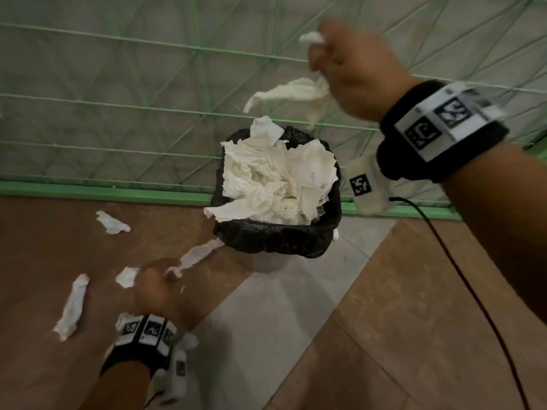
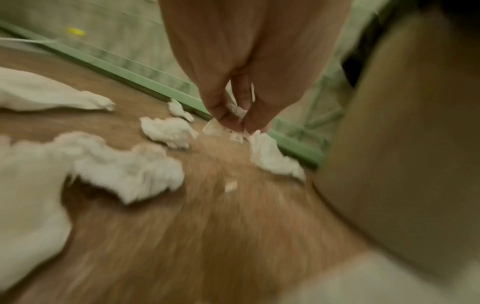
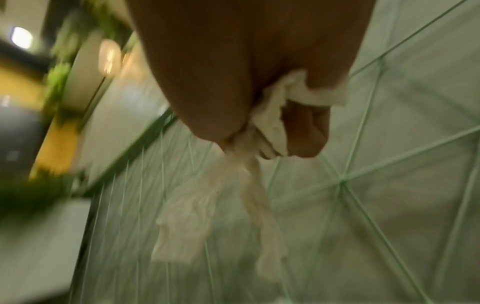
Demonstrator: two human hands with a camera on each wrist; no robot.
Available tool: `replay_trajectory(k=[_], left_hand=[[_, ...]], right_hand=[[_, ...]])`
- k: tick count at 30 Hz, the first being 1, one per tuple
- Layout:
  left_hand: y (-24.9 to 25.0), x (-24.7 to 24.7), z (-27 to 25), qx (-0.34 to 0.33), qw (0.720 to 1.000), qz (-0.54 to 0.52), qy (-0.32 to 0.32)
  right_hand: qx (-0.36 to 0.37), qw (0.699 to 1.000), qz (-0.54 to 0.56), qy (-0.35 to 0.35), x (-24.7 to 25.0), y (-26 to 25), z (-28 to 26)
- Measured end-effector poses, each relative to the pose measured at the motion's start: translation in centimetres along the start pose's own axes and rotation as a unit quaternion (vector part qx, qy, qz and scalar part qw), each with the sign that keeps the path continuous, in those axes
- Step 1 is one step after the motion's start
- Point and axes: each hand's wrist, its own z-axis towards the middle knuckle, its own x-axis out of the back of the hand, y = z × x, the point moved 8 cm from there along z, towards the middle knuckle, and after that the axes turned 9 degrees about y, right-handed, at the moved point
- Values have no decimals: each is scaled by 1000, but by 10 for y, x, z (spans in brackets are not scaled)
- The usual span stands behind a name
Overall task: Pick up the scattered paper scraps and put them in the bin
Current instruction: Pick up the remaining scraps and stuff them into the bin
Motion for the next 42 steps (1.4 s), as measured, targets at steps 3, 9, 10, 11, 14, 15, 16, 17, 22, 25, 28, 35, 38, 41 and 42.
replay_trajectory(k=[3,9,10,11,14,15,16,17,22,25,28,35,38,41,42], left_hand=[[17,64,24,-21,992,-33,124],[119,177,71,-165,940,-191,231],[143,187,66,-195,932,-221,213],[174,195,57,-236,921,-241,193],[265,204,5,-368,881,-280,102],[285,197,-10,-396,874,-273,68],[302,185,-25,-412,874,-254,34],[314,169,-36,-419,878,-232,4],[308,66,-50,-438,894,-52,-82],[291,27,-50,-444,889,33,-105],[283,5,-56,-451,881,93,-112],[294,40,-68,-461,884,61,-33],[293,81,-62,-441,896,-42,35],[241,110,-21,-332,929,-125,105],[209,114,-1,-268,948,-128,118]], right_hand=[[17,985,-74,-157,-78,2,-21],[-71,933,-42,-350,-143,12,-78],[-97,923,5,-373,-145,12,-83],[-110,914,53,-387,-146,11,-85],[-92,918,160,-351,-127,4,-68],[-78,930,160,-322,-115,5,-59],[-58,945,147,-285,-100,6,-49],[-44,958,138,-248,-87,10,-40],[-195,938,284,-41,-51,98,-26],[-285,940,158,-101,-98,171,-74],[-274,923,-34,-268,-172,221,-153],[-199,902,-112,-367,-263,216,-244],[-134,894,-197,-379,-268,208,-256],[-144,901,-175,-369,-263,202,-264],[-162,900,-166,-369,-258,204,-265]])
